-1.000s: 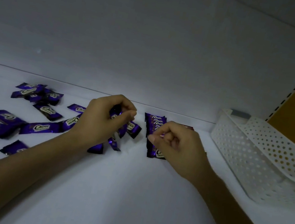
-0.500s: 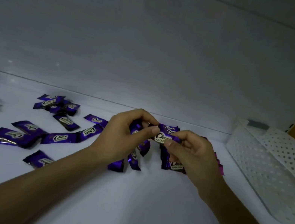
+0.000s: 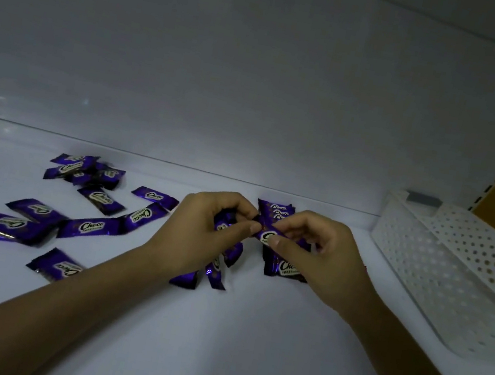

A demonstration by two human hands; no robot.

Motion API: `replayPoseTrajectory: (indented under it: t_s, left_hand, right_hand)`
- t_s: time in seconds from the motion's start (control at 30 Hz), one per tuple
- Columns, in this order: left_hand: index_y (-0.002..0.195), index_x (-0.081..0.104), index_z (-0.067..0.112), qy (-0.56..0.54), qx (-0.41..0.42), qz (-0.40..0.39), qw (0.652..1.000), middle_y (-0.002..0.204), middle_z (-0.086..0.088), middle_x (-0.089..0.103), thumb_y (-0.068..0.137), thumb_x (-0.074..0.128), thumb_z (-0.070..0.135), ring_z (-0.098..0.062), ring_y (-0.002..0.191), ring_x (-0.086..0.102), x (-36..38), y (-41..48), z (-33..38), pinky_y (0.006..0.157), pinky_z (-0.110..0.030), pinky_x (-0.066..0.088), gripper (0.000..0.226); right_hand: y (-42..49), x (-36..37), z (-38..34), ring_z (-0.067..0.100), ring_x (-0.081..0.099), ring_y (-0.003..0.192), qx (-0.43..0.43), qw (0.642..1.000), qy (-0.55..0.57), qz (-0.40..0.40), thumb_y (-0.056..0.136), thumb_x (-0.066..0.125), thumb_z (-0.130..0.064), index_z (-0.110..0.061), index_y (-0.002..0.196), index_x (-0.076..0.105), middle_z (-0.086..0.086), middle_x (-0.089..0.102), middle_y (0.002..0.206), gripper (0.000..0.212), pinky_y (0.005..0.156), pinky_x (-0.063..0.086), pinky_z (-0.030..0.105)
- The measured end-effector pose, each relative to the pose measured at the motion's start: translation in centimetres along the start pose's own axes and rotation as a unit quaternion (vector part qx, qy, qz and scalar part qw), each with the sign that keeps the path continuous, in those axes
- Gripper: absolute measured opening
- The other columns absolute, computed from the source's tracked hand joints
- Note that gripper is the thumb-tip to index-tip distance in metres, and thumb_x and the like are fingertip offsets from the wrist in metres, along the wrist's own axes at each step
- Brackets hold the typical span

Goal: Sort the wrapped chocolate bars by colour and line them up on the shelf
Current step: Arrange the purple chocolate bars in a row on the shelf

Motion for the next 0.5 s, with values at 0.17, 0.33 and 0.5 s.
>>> replayPoseTrajectory:
  t_s: [0.17, 0.33, 0.5]
  left_hand:
    - [0.086, 0.069, 0.027, -0.038, -0.012, 0.016, 0.999, 0.074, 0.008, 0.071, 0.086, 0.069, 0.013, -0.005, 0.073, 0.068, 0.1, 0.1, -0.5, 0.071, -0.013, 0.051, 0.014]
    - [0.083, 0.070, 0.026, -0.045, -0.014, 0.017, 0.999, 0.074, 0.003, 0.071, 0.086, 0.068, 0.011, -0.010, 0.073, 0.068, 0.4, 0.1, -1.0, 0.072, -0.020, 0.054, 0.015]
    - [0.083, 0.069, 0.026, -0.041, -0.008, 0.018, 0.999, 0.076, 0.003, 0.071, 0.086, 0.068, 0.012, -0.006, 0.073, 0.068, 0.4, 0.2, -0.8, 0.071, -0.015, 0.052, 0.015]
  right_hand:
    - [0.0, -2.6, 2.8, 0.013, 0.067, 0.069, 0.118, 0.990, 0.030, -0.075, 0.068, 0.081, -0.008, -0.013, 0.074, 0.073, 0.005, 0.072, 0.074, 0.011, 0.061, 0.052, 0.018]
    - [-1.0, -1.2, 3.4, 0.000, 0.066, 0.070, 0.116, 0.971, -0.023, -0.208, 0.056, 0.084, -0.025, -0.027, 0.069, 0.077, -0.010, 0.072, 0.075, 0.015, 0.063, 0.049, 0.012]
    - [-0.6, -1.1, 3.7, -0.010, 0.057, 0.061, 0.079, 0.975, -0.100, -0.180, 0.063, 0.086, -0.020, -0.034, 0.065, 0.071, -0.025, 0.064, 0.064, 0.021, 0.054, 0.039, 0.004]
Point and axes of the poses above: each hand's wrist, its own y-axis towards the middle knuckle, its own x-axis out of the palm, z = x × y, the point moved 9 cm from there along y, towards the middle knuckle
